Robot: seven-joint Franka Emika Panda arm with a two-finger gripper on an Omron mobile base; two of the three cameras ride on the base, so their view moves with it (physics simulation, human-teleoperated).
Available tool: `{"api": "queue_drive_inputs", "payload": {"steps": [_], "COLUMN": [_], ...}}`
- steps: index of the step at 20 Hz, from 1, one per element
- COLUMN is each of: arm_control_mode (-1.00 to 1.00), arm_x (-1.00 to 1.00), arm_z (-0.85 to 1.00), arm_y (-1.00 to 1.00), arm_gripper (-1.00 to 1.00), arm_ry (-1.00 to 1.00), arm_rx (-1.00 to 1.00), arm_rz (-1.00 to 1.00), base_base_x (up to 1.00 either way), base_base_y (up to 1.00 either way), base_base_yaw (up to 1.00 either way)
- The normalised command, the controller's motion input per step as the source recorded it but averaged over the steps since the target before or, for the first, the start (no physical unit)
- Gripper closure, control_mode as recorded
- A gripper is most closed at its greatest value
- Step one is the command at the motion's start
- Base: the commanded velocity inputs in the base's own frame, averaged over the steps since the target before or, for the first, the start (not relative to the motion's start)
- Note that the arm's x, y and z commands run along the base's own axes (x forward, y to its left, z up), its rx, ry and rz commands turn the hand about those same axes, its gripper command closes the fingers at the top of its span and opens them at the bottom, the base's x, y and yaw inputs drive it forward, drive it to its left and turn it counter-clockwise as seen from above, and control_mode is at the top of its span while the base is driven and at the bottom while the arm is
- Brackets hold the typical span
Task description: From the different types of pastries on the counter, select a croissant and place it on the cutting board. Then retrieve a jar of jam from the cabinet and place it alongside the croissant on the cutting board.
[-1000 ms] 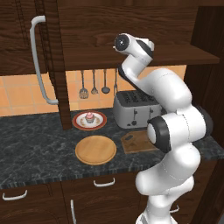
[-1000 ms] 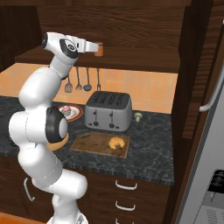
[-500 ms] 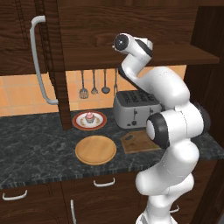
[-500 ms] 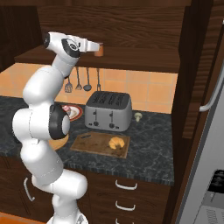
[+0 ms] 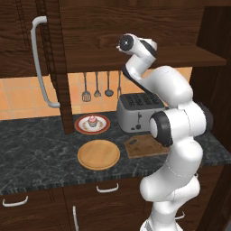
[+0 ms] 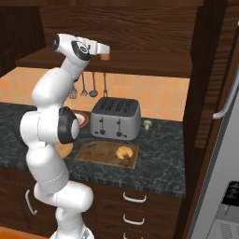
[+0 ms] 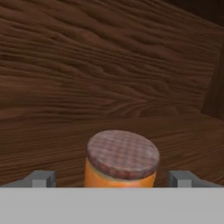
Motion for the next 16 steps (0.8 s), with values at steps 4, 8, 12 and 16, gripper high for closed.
{"api": "queue_drive_inputs", "payload": {"steps": [4, 8, 12, 16], "arm_control_mode": [-1.0, -1.0, -1.0, -1.0], "arm_x": [0.02, 0.11, 0.04, 0.01], "arm_z": [-0.04, -0.21, -0.06, 0.0], "arm_y": [-0.03, -0.22, -0.12, 0.0], "arm_gripper": [-1.0, -1.0, -1.0, -1.0], "arm_ry": [0.0, 0.0, 0.0, 0.0], "arm_rx": [0.0, 0.04, 0.02, 0.0], "arm_rz": [0.01, 0.05, 0.03, 0.01], "base_base_x": [0.0, 0.0, 0.0, 0.0], "base_base_y": [0.0, 0.0, 0.0, 0.0], "base_base_yaw": [0.0, 0.0, 0.0, 0.0]}}
